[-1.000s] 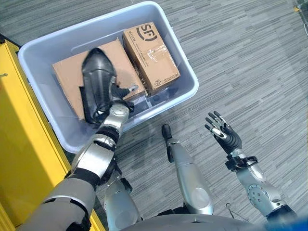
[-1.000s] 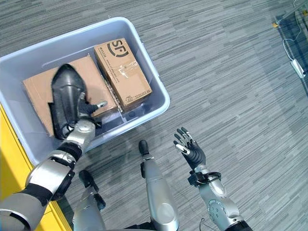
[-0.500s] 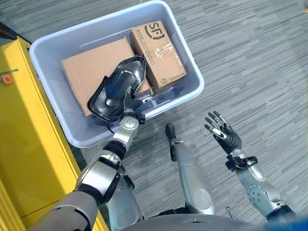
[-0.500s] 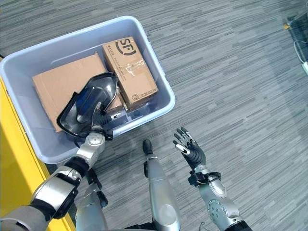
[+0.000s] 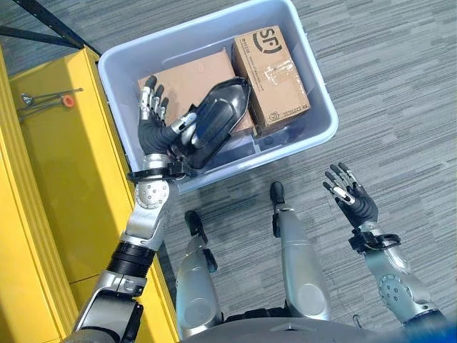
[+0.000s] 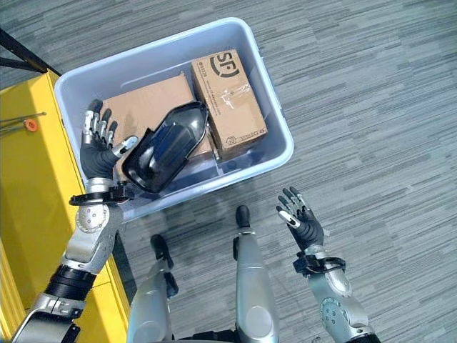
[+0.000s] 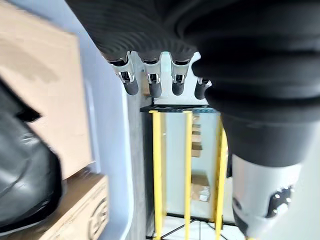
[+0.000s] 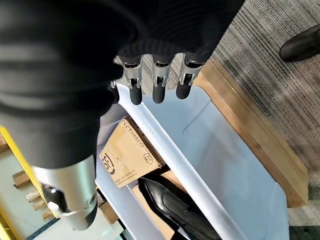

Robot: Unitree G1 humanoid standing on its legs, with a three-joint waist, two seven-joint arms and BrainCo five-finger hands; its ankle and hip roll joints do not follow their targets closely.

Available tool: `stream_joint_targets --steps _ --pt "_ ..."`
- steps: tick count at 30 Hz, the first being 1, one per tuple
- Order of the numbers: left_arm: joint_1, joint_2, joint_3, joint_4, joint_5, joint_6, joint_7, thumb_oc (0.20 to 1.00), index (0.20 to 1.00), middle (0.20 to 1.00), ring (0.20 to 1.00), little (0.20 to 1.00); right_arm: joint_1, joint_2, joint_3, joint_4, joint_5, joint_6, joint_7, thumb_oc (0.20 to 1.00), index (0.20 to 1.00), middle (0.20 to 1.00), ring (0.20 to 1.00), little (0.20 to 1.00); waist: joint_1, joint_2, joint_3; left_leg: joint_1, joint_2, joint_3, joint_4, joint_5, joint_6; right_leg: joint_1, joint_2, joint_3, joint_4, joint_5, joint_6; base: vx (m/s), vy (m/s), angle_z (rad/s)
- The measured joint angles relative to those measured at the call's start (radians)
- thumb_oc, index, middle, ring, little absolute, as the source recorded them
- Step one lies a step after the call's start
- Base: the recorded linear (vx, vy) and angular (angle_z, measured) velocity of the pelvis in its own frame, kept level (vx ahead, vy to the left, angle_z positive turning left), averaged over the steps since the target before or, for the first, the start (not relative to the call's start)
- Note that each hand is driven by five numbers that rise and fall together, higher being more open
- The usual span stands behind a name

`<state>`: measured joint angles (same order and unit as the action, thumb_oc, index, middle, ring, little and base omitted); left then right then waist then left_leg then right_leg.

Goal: Move parts from the plastic box to the shelf.

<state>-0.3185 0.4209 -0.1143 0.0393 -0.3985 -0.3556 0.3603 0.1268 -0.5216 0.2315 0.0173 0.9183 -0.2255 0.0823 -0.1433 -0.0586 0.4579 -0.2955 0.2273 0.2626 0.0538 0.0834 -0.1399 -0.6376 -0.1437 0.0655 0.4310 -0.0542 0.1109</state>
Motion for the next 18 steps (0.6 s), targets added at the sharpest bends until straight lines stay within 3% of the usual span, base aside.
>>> stream_joint_targets --steps 7,9,14,18 --pt "-0.073 -0.002 -0.001 0.147 0.195 0.002 0.098 1.0 1.0 1.0 1.0 1.0 0.0 -0.003 0.0 0.0 0.0 0.0 0.022 1.0 1.0 1.0 1.0 1.0 -0.009 -0.001 0.0 -0.002 0.002 0.002 0.0 -0.002 0.003 0.0 0.003 0.0 -0.008 0.0 0.0 0.0 0.0 0.0" --pt "-0.128 0.014 -0.012 0.271 0.3 0.027 0.135 1.0 1.0 1.0 1.0 1.0 -0.001 -0.003 0.0 0.001 0.0 0.0 0.03 1.0 1.0 1.0 1.0 1.0 -0.021 -0.003 0.001 -0.003 0.003 0.002 0.0 -0.002 0.003 0.0 0.004 0.0 -0.008 0.0 0.0 0.0 0.0 0.0" --pt "-0.242 0.037 -0.044 0.504 0.387 0.095 0.193 1.0 1.0 1.0 1.0 1.0 -0.002 -0.007 0.005 0.002 0.001 0.0 0.034 1.0 1.0 1.0 1.0 1.0 -0.041 -0.01 0.004 -0.004 0.003 0.004 -0.001 -0.002 0.003 -0.001 0.005 0.0 -0.013 0.001 0.002 0.0 0.0 0.0" --pt "-0.287 0.048 -0.057 0.585 0.431 0.121 0.217 1.0 1.0 1.0 1.0 1.0 -0.004 -0.009 0.007 0.002 0.001 0.0 0.04 1.0 1.0 1.0 1.0 1.0 -0.052 -0.012 0.005 -0.006 0.004 0.004 0.0 -0.002 0.002 -0.002 0.006 0.0 -0.015 0.001 0.002 0.0 0.0 0.0"
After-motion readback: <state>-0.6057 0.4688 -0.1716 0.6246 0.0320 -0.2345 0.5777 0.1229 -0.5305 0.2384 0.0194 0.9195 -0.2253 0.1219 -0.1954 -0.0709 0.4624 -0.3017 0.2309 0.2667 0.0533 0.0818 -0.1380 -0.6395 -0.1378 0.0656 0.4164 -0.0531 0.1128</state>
